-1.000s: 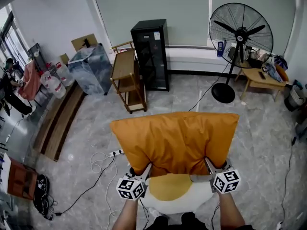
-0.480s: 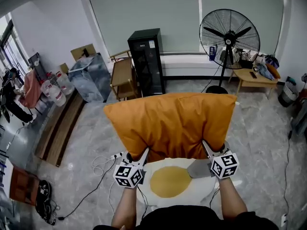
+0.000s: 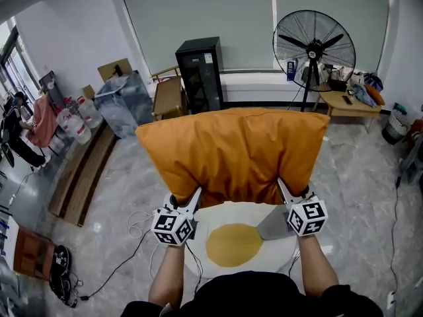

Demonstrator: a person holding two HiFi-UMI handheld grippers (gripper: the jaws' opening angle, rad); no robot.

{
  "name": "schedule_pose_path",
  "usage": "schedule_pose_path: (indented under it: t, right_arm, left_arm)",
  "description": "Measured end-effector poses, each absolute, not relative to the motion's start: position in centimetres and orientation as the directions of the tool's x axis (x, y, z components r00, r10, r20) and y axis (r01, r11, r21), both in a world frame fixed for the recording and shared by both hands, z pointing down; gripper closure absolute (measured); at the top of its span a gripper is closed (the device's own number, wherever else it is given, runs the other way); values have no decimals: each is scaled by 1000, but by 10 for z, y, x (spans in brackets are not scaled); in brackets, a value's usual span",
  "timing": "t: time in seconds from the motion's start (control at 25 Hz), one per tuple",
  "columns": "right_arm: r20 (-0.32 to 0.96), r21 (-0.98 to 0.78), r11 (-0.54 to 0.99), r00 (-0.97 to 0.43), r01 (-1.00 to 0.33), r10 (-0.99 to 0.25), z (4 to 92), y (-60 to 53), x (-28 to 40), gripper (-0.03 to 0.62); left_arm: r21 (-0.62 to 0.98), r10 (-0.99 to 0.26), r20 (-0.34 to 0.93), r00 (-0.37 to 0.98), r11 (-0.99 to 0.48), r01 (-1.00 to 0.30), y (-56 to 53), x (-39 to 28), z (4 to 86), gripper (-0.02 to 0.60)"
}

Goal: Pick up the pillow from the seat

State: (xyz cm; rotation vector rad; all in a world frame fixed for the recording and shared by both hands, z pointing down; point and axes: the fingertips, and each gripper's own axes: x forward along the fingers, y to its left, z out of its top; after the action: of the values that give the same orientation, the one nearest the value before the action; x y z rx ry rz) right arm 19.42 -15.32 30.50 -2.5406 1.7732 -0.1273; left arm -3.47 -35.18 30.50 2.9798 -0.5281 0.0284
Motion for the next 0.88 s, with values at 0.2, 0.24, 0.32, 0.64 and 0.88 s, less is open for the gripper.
schedule_pose_path:
  t: [0.2,0.24,0.32,0.64,0.88]
  right_arm:
    - [39,-66,-348,346,-935,-937,303,-150,197,390]
    - [38,-65,-348,346,-935,-938,304,-149,196,390]
    - [37,-65,-345,343,-936,-938,305,-149,193,390]
    - [39,-78,-353,351,-932,-936,304,-145,195,388]
    - [35,-94,-355,354,-930,-935,305,-141,200,388]
  left_arm:
    - [113,-337,35,941,-934,-339,-349,-31,306,339]
    - [111,-336,36,941,-935,-338,-348,-31,307,339]
    - [105,-336,42,941,-935,-339,-350,-36,308,337]
    - [92,-342,53,938,-934,-346,-350,-29,304,334]
    - [81,-342,47,939,-935,-345,-346,-24,302,333]
